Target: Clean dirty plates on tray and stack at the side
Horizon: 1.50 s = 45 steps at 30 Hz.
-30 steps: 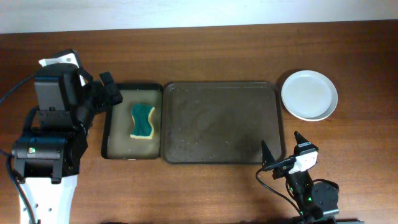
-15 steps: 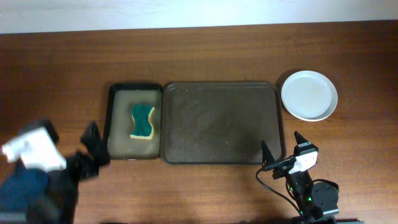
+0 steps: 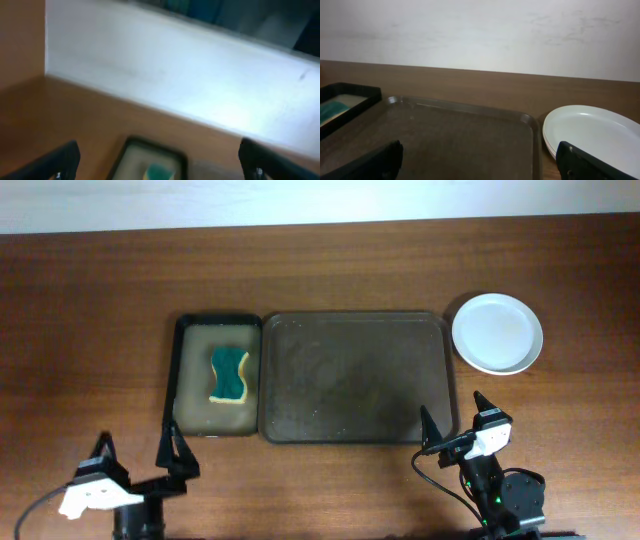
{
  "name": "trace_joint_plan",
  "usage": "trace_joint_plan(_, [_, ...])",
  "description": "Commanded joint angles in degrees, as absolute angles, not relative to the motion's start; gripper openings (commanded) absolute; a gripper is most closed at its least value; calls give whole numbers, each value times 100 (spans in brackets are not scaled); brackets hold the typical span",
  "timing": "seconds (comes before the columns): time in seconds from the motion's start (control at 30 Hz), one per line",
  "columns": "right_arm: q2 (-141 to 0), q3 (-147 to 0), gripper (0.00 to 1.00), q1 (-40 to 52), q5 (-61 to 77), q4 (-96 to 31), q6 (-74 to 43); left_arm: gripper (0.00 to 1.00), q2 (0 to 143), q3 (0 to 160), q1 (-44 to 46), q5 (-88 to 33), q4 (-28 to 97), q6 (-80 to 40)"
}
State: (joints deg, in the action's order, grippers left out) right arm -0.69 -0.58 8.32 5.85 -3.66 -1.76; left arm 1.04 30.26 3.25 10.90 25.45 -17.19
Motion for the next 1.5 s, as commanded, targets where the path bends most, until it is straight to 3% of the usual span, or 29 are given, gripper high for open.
trace_joint_plan(0.0, [-32,-32,98,862,537,-408,-242,99,56,2211,303,626,628,-1728])
trace_joint_plan(0.07, [-32,-32,98,862,537,-405,-244,99,56,1452,303,228,-871,-1730])
trace_joint_plan(0.2, [-30,-32,98,862,537,-405,-242,99,30,469,305,-95,-1988,-1732])
trace_joint_plan(0.33, [-32,-32,98,862,537,-405,-242,99,30,40,305,-71,-1817,-1728])
trace_joint_plan(0.57, [-32,-32,98,862,537,-408,-242,99,30,51,305,-3,513,-899])
trace_joint_plan(0.67, [-32,-32,99,862,537,-405,-242,99,30,51,316,-5,482,-338])
trace_joint_plan(1.47, [-32,-32,98,862,534,-408,-244,100,34,51,316,-10,480,-336])
